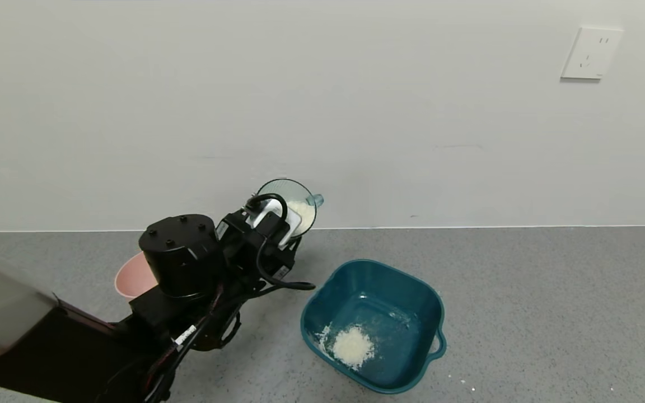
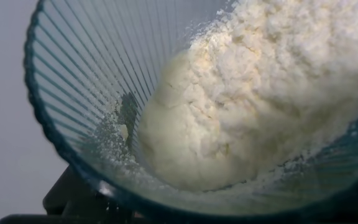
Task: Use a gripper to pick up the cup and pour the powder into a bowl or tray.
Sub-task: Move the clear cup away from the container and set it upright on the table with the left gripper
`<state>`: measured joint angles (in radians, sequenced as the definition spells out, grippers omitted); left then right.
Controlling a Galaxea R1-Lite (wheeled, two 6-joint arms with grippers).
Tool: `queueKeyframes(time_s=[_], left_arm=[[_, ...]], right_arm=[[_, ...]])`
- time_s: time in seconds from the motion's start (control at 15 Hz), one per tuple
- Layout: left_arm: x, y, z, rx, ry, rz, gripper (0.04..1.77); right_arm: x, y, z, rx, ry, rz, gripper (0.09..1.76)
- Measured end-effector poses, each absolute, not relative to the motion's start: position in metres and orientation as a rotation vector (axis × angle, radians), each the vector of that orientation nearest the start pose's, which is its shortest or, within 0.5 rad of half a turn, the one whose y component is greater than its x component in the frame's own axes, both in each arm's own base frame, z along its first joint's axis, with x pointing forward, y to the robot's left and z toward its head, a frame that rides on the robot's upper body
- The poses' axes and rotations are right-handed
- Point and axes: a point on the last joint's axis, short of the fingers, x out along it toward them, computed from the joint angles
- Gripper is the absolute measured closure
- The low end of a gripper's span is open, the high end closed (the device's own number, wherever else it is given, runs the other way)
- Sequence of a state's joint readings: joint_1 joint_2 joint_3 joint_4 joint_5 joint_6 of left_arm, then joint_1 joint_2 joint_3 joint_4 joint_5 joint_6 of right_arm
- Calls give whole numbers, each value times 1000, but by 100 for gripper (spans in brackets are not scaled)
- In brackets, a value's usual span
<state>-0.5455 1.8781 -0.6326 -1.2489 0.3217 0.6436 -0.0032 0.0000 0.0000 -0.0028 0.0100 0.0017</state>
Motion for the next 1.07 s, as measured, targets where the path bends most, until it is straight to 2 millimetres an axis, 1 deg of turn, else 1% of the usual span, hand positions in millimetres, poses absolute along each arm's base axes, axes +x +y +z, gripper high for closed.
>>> queueKeyframes(time_s=[0.27,0.4,0.53,0.67,0.8,1.07], left_arm=[[286,-137,140,507,-56,-311,54],[293,-123,131,432,6,-356,54],[300,-110,121,353,104,-402,54],[310,-96,117,304,148,-408,54],[316,-90,113,258,172,-392,54],[327,-91,100,244,207,-387,54]], right_arm=[[-23,0,76,2,-3,7,14],[-23,0,76,2,-3,7,14],[-23,0,76,2,-2,7,14],[-23,0,76,2,-3,7,14],[-23,0,76,2,-3,7,14],[-23,0,76,2,-3,7,14]])
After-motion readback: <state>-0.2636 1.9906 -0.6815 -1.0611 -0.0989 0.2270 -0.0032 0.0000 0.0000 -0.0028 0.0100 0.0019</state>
